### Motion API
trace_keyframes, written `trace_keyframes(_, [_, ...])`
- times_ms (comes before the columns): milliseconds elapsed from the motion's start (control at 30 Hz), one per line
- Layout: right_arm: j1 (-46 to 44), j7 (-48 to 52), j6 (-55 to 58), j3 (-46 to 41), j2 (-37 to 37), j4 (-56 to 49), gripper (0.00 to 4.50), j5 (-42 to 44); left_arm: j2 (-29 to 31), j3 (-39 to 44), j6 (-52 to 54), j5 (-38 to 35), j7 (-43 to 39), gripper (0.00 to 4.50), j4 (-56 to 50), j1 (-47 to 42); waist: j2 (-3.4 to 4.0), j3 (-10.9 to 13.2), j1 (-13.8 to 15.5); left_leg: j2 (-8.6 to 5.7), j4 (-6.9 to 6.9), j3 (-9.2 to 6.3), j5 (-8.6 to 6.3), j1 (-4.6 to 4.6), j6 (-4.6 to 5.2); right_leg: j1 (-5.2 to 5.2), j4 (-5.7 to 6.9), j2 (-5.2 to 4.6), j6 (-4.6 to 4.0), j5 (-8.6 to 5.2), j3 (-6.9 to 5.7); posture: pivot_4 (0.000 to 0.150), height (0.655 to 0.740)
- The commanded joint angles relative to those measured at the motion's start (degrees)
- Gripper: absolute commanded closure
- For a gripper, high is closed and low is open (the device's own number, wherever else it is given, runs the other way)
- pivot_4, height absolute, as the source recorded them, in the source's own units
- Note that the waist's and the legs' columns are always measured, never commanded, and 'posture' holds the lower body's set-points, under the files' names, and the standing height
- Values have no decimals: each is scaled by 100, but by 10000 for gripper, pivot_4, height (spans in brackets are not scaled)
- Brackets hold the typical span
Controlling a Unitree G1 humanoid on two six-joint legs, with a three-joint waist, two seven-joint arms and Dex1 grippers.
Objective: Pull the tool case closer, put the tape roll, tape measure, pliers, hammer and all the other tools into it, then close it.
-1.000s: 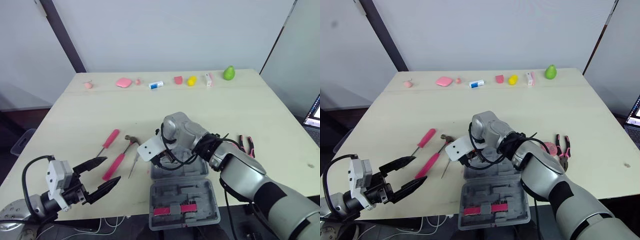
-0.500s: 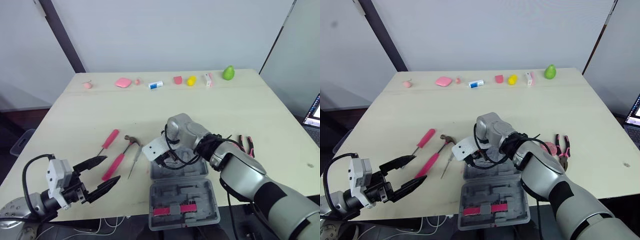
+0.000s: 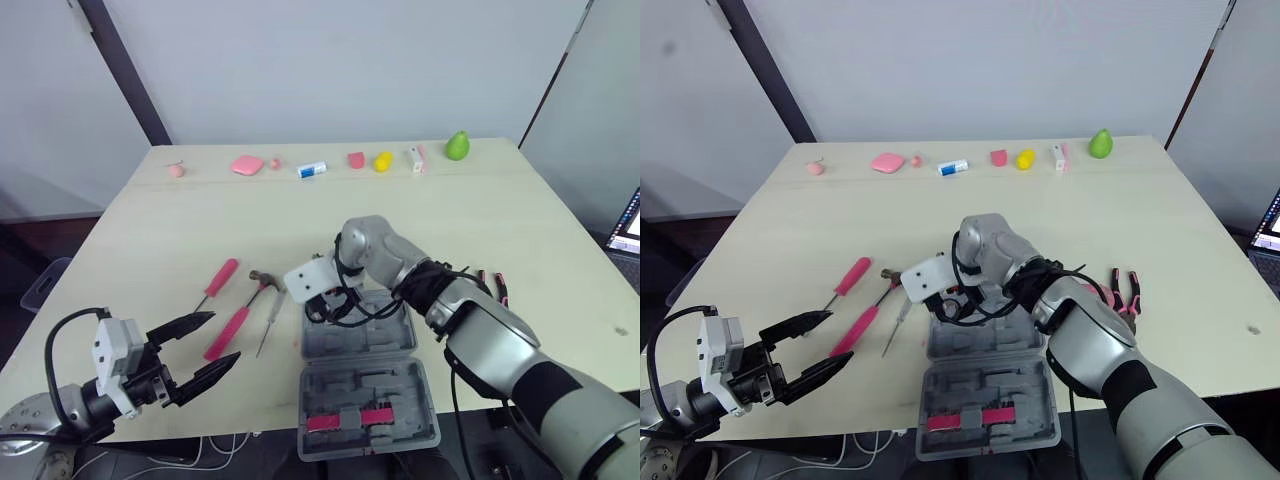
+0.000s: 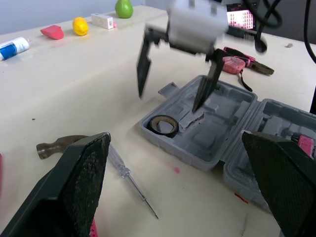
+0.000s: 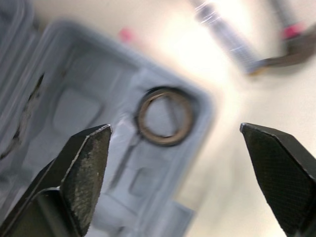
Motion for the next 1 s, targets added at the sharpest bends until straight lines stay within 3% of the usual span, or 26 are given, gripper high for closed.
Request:
trace_keyframes(33, [165, -215, 383, -496, -51, -354, 11197, 406, 63, -26, -68, -3, -55, 0, 20, -30, -1, -1, 1, 0, 0, 0, 0, 0, 0, 0, 0, 0, 0, 0, 0, 1500, 7400])
trace_keyframes(167, [477, -659, 630, -934, -96, -512, 27071, 734, 110, -75, -56, 6, -80, 0, 68, -111, -1, -1, 5, -1, 0, 0, 0, -1, 0, 0, 0, -2, 0, 0, -1, 1500, 7400])
trace_keyframes(467, [1597, -1212, 1279, -1384, -168, -1456, 27071, 1332, 208, -134, 14, -23, -136, 0, 105, -221, -3, -2, 1, -1, -3, 0, 0, -3, 1, 0, 0, -1, 1, 1, 0, 1500, 7400])
trace_keyframes(500, [1745, -1282, 1348, -1407, -178, -1571, 31400, 1378, 220, -148, 27, -24, -140, 0, 107, -243, -2, -1, -1, -1, -2, -2, 0, -2, 1, 0, 0, -1, 1, 1, -1, 1500, 7400])
trace_keyframes(567, [2005, -1447, 1361, -1398, -228, -1733, 34177, 1391, 242, -165, 47, -24, -151, 0, 123, -285, -2, -1, -2, -1, -2, -2, 0, -2, 1, 0, 1, 0, 1, 1, -1, 1500, 7400])
trace_keyframes(1000, [2596, -2000, 1176, -1357, -204, -1601, 34177, 1639, 310, -204, 82, 26, -212, 0, 222, -431, -3, -2, -3, 2, -1, -1, 1, -1, 1, 0, 1, 8, 1, 1, 1, 1500, 7400])
